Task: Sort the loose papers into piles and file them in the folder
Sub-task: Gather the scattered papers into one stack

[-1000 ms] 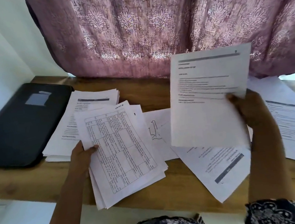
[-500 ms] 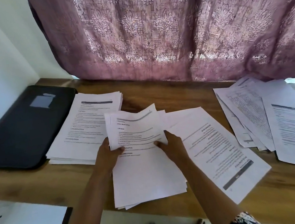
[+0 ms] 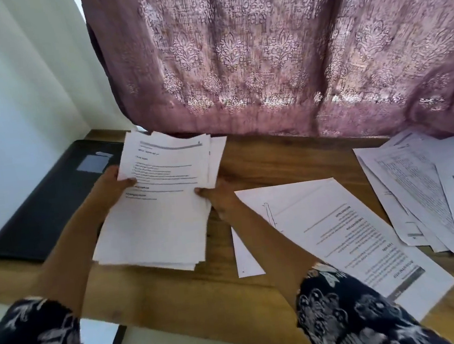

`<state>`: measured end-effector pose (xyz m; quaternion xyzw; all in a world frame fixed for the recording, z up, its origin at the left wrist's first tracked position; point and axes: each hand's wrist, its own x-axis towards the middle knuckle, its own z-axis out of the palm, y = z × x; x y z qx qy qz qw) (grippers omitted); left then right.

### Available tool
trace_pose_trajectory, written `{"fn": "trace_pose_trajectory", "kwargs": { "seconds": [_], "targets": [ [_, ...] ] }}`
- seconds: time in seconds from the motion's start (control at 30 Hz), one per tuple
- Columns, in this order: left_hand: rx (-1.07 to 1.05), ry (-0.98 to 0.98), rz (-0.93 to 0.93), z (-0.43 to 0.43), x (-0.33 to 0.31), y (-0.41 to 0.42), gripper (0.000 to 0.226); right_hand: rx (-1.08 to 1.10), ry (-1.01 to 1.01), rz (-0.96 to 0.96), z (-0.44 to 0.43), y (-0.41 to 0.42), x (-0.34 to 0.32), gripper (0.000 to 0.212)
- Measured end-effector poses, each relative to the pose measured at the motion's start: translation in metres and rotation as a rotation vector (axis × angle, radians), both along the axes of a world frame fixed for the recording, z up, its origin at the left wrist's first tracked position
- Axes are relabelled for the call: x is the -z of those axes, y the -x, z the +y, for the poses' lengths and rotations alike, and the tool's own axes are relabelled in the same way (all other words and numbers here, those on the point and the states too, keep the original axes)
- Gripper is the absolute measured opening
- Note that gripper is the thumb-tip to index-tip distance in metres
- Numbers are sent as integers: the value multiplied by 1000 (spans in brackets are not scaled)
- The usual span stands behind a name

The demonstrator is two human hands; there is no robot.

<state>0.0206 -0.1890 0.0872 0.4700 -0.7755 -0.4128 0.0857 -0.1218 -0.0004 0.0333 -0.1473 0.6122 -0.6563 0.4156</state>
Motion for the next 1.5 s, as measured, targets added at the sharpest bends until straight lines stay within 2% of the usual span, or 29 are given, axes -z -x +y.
{"fn": "trace_pose_trajectory", "kwargs": {
  "seconds": [0.1,0.17,0.2,0.3,0.37,0.43,0.53,0.63,0.73,0.83,0.9,0.93,1.0,1.07,1.13,1.2,1.27,1.33,1.43,1.5],
  "targets": [
    [21,180,-162,-18,26,8,86,-16,-210,172,-29,-8,7,56],
    [22,242,-294,-11,41,6,94,-3,-308,296,-22,-5,11,62],
    [22,280,-330,0,46,6,92,16,-339,399,-11,-2,12,57],
    [87,384,-221,57,54,7,77,42,-468,674,40,27,23,32],
    [219,462,-77,106,67,6,69,-20,-610,865,71,56,25,30],
    [408,546,-54,152,83,11,73,-169,-724,990,86,85,23,39],
    [625,506,-260,199,95,23,90,-436,-836,1166,87,112,26,67],
    [676,471,-371,213,107,29,89,-564,-872,1253,85,121,28,93],
    [670,492,-415,212,112,28,93,-609,-923,1318,82,126,22,92],
    [605,544,-369,213,112,28,86,-655,-867,1282,80,136,18,72],
    [489,607,-196,212,110,29,90,-589,-706,1188,82,142,13,63],
    [395,579,-77,211,108,29,94,-515,-588,1107,84,143,7,61],
    [139,398,186,208,96,28,102,-328,-349,936,87,144,-10,56],
    [-105,232,443,200,81,25,109,-194,-118,662,86,144,-25,42],
    [-254,109,581,191,66,24,112,-127,76,433,77,142,-36,32],
    [-299,-12,647,176,52,24,104,-13,169,327,59,137,-45,34],
    [-294,-45,633,155,42,24,85,79,229,245,38,126,-54,31],
    [-324,30,580,126,33,21,68,135,246,168,15,112,-59,30],
    [-373,226,413,82,21,13,44,205,125,106,-18,93,-53,32],
    [-359,325,249,58,17,3,39,146,-6,60,-37,82,-38,35]
  ]
}}
